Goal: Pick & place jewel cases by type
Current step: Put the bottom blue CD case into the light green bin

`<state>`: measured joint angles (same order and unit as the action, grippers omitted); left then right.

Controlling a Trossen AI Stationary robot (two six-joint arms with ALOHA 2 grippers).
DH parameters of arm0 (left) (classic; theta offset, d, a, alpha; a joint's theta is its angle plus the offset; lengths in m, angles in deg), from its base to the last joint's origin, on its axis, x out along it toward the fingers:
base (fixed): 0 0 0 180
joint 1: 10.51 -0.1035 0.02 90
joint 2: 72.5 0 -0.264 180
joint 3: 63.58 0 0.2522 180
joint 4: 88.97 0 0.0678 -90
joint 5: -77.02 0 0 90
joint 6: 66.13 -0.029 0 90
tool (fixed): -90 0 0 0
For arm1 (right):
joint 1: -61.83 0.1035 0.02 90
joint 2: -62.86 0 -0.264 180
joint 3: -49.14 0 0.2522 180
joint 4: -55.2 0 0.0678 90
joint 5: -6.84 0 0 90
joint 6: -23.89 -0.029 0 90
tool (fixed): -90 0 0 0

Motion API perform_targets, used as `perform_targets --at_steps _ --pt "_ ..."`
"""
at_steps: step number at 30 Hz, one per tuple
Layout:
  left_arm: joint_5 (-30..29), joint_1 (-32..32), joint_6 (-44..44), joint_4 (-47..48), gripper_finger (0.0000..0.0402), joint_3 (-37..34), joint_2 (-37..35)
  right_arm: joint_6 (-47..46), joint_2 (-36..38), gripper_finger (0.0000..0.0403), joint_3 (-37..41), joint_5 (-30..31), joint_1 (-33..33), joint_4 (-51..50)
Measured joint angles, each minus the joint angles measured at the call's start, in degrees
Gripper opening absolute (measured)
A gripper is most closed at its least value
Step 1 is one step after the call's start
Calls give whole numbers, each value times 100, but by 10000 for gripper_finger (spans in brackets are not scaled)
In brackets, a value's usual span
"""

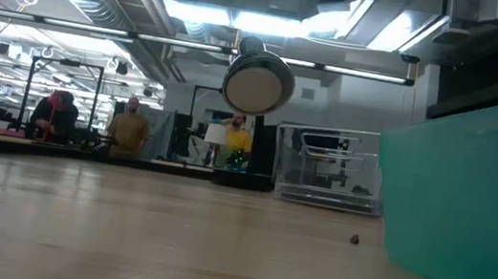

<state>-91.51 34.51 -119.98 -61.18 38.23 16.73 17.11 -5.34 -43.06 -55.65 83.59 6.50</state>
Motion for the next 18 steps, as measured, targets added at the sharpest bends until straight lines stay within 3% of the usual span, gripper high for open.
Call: perform_targets --at_steps 5,10,15,18 --pt "-263 -129 1372 -6 8 0 -135 142 0 6 0 -2 -22 4" --pt "-223 -201 3341 -2 8 0 -430 327 0 6 0 -16 -22 7" --pt "354 -244 5780 297 8 0 -757 614 0 6 0 -36 -22 8" --pt "1029 -330 7472 640 8 0 -891 771 0 6 0 -123 -22 8"
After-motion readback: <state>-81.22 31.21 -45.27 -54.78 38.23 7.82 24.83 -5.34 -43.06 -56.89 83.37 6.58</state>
